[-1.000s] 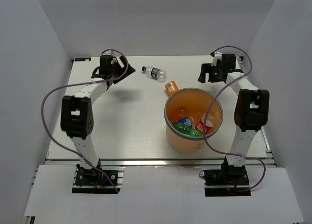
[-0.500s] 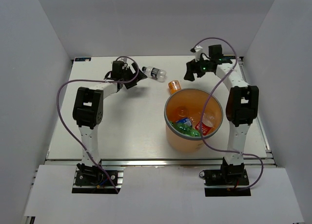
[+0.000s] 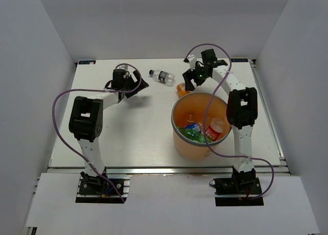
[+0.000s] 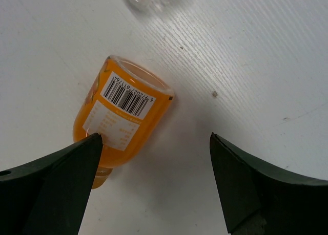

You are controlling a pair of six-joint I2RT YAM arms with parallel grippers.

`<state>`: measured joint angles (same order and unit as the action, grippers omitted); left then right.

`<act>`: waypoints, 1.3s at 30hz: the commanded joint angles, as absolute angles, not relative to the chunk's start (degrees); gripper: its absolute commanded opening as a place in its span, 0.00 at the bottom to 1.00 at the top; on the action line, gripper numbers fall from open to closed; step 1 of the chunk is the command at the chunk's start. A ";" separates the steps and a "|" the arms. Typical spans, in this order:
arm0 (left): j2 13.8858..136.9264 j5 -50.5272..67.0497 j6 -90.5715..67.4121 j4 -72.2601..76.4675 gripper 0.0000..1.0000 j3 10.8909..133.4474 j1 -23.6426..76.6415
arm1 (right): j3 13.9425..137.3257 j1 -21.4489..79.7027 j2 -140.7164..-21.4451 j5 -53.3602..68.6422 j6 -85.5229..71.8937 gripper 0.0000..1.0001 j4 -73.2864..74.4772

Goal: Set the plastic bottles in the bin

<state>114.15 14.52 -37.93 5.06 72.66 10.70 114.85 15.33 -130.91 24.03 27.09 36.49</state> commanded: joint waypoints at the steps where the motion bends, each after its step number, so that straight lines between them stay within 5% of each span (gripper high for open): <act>1: 110.65 14.41 -36.83 6.50 0.98 71.63 9.84 | 118.39 17.83 -132.89 18.48 28.82 0.89 39.02; 13: 110.65 16.35 -36.56 7.91 0.98 69.35 8.61 | 122.78 24.08 -135.53 14.06 29.44 0.89 39.90; 27: 108.72 15.38 -36.39 6.59 0.98 67.85 7.91 | 113.47 24.17 -137.99 0.26 23.82 0.88 37.45; 29: 108.28 15.21 -36.39 6.42 0.98 67.85 7.91 | 113.20 23.73 -137.55 0.26 22.94 0.81 36.57; 35: 106.88 14.85 -36.47 6.06 0.98 67.59 7.82 | 112.59 23.03 -134.14 0.87 20.57 0.33 34.81; 39: 105.91 15.29 -36.65 6.15 0.98 67.59 7.91 | 111.36 23.03 -128.51 3.06 19.25 0.25 31.82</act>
